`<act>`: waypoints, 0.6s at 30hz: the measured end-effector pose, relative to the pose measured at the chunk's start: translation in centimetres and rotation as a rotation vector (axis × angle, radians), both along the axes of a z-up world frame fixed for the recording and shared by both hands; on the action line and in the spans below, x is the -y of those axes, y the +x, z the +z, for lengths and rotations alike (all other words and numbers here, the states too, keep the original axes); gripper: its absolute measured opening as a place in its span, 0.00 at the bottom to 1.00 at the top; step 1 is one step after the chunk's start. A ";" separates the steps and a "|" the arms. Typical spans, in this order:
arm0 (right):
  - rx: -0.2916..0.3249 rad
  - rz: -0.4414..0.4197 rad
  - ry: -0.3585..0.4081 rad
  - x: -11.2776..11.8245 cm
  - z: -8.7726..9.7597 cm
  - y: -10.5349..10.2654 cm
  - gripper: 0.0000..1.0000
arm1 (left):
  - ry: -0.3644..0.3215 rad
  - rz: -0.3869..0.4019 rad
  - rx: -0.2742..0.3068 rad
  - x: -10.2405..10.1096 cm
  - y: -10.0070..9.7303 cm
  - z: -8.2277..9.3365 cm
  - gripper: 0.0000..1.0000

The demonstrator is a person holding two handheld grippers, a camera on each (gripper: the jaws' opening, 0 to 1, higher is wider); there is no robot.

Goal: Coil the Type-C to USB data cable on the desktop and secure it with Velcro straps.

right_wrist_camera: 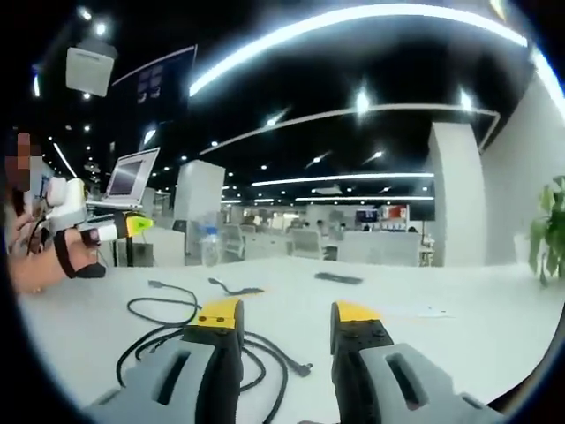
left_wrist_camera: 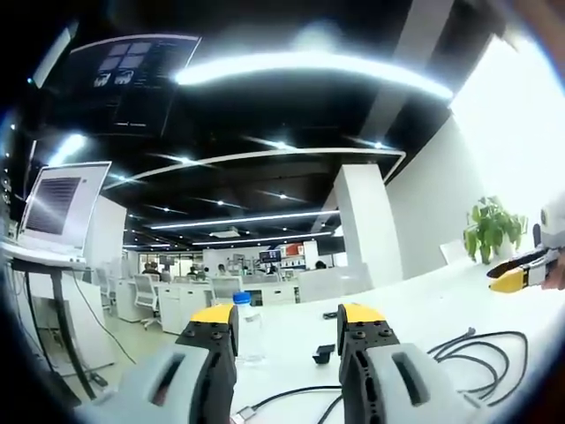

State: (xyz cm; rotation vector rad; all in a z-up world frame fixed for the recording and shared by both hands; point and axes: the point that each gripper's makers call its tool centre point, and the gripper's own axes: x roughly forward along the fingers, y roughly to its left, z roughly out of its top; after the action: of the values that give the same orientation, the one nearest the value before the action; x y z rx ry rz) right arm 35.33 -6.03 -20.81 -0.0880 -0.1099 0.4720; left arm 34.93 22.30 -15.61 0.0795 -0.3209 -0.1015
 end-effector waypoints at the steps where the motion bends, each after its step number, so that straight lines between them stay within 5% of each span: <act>1: -0.002 0.012 -0.002 -0.5 0.0 0.0 0.39 | 0.003 0.002 0.000 0.0 0.0 0.0 0.46; 18: -0.110 0.150 -0.032 -7.3 -2.0 2.1 0.35 | 0.000 -0.005 -0.004 0.0 0.1 0.1 0.46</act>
State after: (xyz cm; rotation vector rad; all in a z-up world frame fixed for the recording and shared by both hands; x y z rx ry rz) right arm 37.45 1.26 -22.82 -0.0855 -0.0010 0.6276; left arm 35.02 22.33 -15.56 0.0790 -0.3173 -0.1062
